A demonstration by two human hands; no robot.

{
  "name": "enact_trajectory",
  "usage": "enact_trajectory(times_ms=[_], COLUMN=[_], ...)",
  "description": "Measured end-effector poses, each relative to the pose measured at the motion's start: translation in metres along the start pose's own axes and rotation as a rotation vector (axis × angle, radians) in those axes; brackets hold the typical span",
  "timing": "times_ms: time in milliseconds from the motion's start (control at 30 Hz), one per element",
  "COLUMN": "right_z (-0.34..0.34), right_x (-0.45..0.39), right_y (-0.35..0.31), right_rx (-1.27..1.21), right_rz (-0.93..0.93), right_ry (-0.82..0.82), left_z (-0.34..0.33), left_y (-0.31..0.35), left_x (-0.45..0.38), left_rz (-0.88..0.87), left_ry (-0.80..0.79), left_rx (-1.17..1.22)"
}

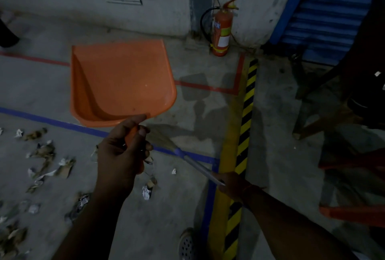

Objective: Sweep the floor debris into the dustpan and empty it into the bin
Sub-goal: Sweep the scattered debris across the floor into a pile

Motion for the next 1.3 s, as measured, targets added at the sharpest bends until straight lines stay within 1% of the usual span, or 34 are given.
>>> enact_trajectory(times_ms=[167, 233, 367, 467, 600, 700, 800, 900, 1000, 1100, 1200, 1300], right_z=[0.031, 0.044, 0.065, 0.078, 0.089, 0.087, 0.079, 0.074, 0.068, 0.063, 0.068, 0.074], right_x=[-0.001, -0.003, -0.016, -0.031, -0.059, -0.079, -0.097, -0.114, -0.119, -0.121, -0.118, -0.11], right_y=[0.008, 0.009, 0.02, 0.028, 0.028, 0.01, -0.024, -0.065, -0.098, -0.116, -0.126, -0.127], right_rx=[-0.054, -0.104, -0.116, -0.1, -0.031, 0.035, 0.139, 0.169, 0.048, -0.073, -0.189, -0.217], right_rz=[-0.002, -0.022, -0.054, -0.06, -0.017, 0.053, 0.119, 0.23, 0.258, 0.289, 0.306, 0.307], right_ry=[0.082, 0.114, 0.151, 0.135, 0.108, 0.038, -0.045, -0.058, -0.071, -0.055, -0.047, -0.01], left_z=[-0.011, -0.018, -0.035, -0.04, -0.037, -0.024, 0.001, 0.029, 0.052, 0.075, 0.091, 0.101], left_y=[0.011, 0.01, 0.002, -0.002, -0.003, 0.002, 0.01, 0.02, 0.031, 0.037, 0.037, 0.038], left_x=[-0.023, -0.031, -0.045, -0.057, -0.072, -0.077, -0.078, -0.07, -0.055, -0.041, -0.029, -0.018], left_rz=[-0.019, -0.02, -0.018, -0.019, -0.026, -0.032, -0.05, -0.064, -0.08, -0.085, -0.082, -0.089], left_ry=[0.012, 0.006, -0.023, -0.003, 0.084, 0.166, 0.249, 0.354, 0.426, 0.474, 0.488, 0.481], left_rx=[0.029, 0.022, 0.009, -0.001, -0.011, -0.004, -0.021, -0.024, -0.022, -0.003, 0.027, 0.033])
Point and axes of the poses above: each hand's wrist, its own x-axis away from the middle knuckle, its own z-axis out of the back of the hand, y = z × x, the point moved 8 cm from there along -x, towards the middle knuckle, and after that the axes turned 15 degrees about x, right-handed, at the moved point
